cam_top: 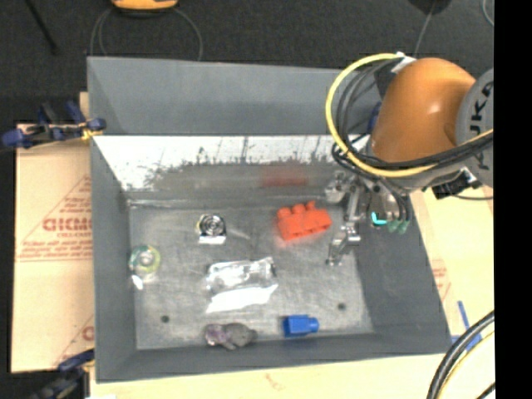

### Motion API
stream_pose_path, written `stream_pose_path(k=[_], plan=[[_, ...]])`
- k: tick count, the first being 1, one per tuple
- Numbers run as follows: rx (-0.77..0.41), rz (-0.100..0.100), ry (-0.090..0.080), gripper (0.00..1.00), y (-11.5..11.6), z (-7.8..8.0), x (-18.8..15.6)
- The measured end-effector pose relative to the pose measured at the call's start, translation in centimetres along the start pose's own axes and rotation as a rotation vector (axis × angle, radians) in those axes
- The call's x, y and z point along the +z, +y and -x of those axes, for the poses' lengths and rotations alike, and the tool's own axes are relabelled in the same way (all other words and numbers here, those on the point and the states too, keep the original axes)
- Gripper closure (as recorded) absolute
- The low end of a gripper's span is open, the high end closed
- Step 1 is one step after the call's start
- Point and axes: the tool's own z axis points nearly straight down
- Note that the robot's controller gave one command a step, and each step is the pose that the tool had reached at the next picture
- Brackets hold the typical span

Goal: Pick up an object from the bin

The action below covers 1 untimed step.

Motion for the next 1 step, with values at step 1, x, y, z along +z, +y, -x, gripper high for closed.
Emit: stream_pose_path(k=[1], plan=[[0.027, 0.001, -0.014, 0.00, 3.73, 3.87, 12.56]])
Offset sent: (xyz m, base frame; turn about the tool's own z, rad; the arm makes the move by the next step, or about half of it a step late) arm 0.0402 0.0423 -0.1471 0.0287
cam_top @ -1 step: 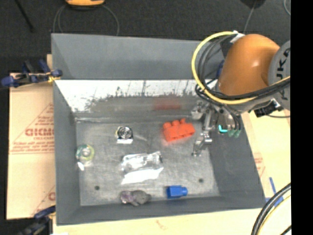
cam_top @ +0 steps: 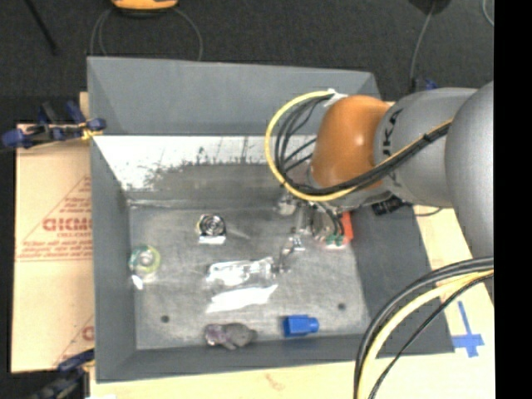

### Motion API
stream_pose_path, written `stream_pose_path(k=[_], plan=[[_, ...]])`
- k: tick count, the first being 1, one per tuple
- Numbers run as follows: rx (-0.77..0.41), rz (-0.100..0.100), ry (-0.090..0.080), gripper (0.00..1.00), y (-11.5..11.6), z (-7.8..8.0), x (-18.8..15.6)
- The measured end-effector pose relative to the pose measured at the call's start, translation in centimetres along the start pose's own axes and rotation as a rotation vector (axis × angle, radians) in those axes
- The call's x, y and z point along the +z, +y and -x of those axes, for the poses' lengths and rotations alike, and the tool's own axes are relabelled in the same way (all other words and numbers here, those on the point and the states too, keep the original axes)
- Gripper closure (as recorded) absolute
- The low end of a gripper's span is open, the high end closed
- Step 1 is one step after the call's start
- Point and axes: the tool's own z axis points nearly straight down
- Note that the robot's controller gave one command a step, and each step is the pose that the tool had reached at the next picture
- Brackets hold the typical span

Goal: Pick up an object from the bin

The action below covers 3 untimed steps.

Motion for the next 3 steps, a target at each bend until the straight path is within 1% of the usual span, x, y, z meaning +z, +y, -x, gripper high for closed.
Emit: stream_pose_path(k=[1, 2, 3], plan=[[-0.086, 0.000, 0.011, 0.00, 2.8, -6.2, 0.2], [-0.239, -0.003, 0.000, 0.00, 7.4, -4.9, 1.6], [-0.239, -0.001, -0.003, 1.00, 7.4, -4.8, 1.4]])
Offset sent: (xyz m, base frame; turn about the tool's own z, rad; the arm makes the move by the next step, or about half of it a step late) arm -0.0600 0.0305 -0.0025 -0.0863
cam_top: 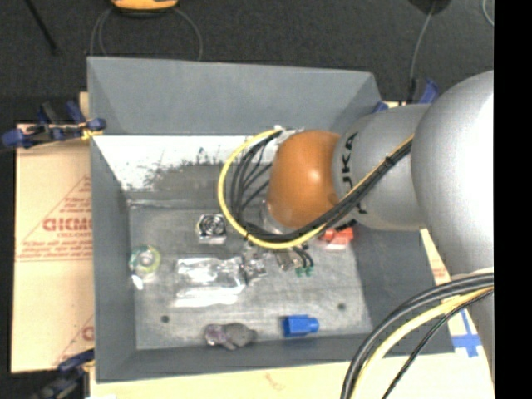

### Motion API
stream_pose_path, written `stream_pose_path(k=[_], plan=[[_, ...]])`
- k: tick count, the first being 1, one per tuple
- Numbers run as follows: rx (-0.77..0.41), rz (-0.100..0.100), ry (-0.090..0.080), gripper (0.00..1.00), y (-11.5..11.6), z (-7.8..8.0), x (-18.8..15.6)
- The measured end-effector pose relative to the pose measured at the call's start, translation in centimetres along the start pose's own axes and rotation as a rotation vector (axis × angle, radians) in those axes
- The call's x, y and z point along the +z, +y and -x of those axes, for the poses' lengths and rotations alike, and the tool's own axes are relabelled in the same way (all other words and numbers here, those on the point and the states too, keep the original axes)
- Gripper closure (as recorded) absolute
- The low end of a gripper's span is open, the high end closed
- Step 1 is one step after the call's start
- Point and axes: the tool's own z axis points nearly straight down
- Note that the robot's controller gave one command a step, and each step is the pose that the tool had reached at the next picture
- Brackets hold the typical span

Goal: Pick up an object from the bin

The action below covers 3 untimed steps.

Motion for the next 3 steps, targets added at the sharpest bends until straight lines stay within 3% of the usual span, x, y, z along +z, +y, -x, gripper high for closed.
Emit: stream_pose_path(k=[1, 2, 3], plan=[[0.009, 0.001, 0.006, 1.00, 0.3, 0.5, -2.6], [0.008, 0.001, 0.009, 0.00, 0.3, 0.4, -2.4], [0.018, -0.002, 0.011, 0.00, 2.8, 1.0, 0.3]])
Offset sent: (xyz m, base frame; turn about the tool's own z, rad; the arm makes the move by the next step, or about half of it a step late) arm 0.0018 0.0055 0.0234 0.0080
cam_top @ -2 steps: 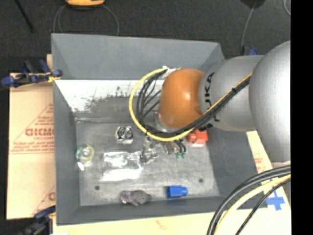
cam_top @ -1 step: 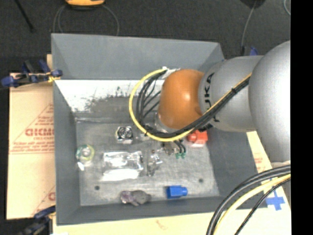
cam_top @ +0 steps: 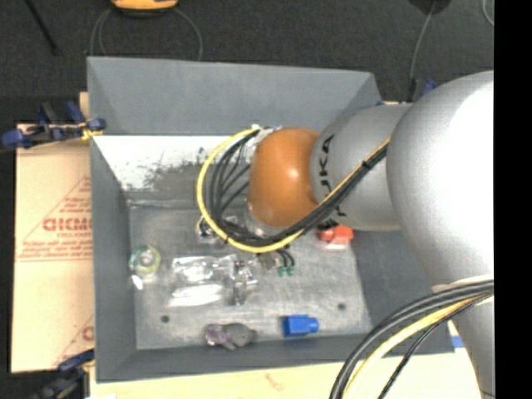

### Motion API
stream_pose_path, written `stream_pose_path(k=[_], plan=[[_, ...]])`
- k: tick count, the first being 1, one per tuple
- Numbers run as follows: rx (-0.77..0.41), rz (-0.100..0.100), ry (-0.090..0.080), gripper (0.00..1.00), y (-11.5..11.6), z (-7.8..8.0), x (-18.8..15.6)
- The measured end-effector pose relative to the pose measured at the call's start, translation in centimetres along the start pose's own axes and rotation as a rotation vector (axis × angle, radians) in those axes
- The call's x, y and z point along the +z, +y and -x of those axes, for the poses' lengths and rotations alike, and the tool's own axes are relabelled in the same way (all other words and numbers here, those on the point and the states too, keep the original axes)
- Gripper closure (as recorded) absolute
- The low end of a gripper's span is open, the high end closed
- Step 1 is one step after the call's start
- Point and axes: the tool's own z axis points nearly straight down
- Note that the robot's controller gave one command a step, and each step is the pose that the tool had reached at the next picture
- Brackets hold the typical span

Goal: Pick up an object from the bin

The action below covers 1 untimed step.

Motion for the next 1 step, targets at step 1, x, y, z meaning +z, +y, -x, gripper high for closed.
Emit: stream_pose_path(k=[1], plan=[[0.001, 0.002, -0.011, 1.00, 0.02, 0.22, -0.19]])
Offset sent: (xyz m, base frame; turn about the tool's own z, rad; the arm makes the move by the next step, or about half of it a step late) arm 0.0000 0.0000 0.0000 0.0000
